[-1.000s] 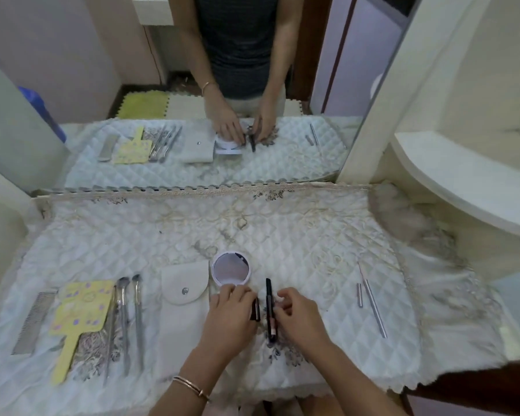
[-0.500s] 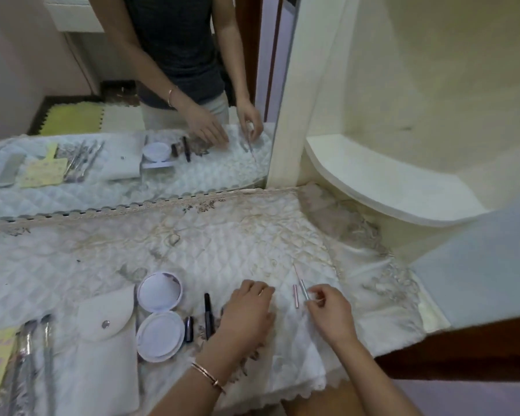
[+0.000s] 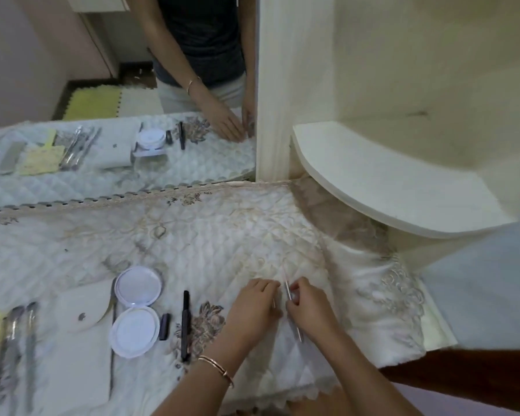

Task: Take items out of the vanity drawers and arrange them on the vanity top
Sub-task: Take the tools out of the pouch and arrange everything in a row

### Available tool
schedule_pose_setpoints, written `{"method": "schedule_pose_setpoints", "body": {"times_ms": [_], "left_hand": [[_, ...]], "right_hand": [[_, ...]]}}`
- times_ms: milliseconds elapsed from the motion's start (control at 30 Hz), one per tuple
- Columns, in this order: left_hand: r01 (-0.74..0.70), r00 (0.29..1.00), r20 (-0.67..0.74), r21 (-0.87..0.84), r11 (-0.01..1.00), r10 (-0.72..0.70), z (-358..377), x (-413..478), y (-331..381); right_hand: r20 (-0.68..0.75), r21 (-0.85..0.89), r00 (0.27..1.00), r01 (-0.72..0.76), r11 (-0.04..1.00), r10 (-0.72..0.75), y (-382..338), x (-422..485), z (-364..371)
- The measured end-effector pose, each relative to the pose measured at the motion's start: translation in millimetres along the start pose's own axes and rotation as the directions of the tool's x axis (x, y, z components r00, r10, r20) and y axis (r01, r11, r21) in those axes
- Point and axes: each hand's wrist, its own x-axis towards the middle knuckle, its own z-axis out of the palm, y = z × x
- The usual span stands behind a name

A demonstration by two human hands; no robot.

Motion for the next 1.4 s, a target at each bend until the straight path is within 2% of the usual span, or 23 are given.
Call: {"method": "schedule_pose_setpoints", "body": {"times_ms": [133,233,367,433,500,733,867,1067,1267,1400], "left_hand": [[0.101,0.990,-0.102,0.064,0.993,-0.094,-10.4,-25.8,-25.6],[0.104,0.986,-0.145,0.115,0.988,-0.087,-17.1,-53.3,-55.5],[0.186,0.976,-0.151,0.204,0.961,-0.157,-27.4,-81.7,-76.9],[0.236,0.964,-0.166,0.186,0.954,-0.206,-29.9,-92.8,-82.1],[0.260,0.960,-0.123,0.071,0.963,-0.250,-30.4,-96.7,-85.3],[0.253,0.953,-0.171,-0.008,0.967,-0.251,-31.5,-107.4,-101.0],[0.245,0.934,-0.285,0.073,0.967,-0.215,-38.7,-119.7,-118.4],[0.216,0.961,-0.222,0.223,0.951,-0.167,-39.1,-124.6,-128.3],[0.208,0.967,-0.163,0.053,0.977,-0.197,-37.1,-121.5,-122.7],[0.187,0.977,-0.126,0.105,0.977,-0.174,-32.6,-117.1,-126.3]], "right_hand": [[0.000,0.076,0.999,0.049,0.996,-0.049,-16.3,-1.3,5.4],[0.078,0.105,0.991,0.103,0.989,-0.111,-36.6,-6.0,19.8],[0.195,0.116,0.966,0.151,0.982,-0.171,-60.6,-17.3,49.6],[0.223,0.127,0.957,0.161,0.979,-0.187,-69.1,-23.2,61.9],[0.234,0.130,0.954,0.159,0.979,-0.186,-75.5,-27.0,69.8],[0.199,0.070,0.958,0.199,0.978,-0.209,-88.7,-33.0,81.0],[0.184,0.082,0.958,0.209,0.975,-0.221,-92.6,-37.3,87.1],[0.172,0.087,0.954,0.235,0.968,-0.247,-100.8,-36.6,98.7],[0.155,0.086,0.949,0.264,0.961,-0.275,-100.2,-40.7,104.1],[0.149,0.092,0.954,0.248,0.964,-0.260,-97.7,-43.8,106.4]]}}
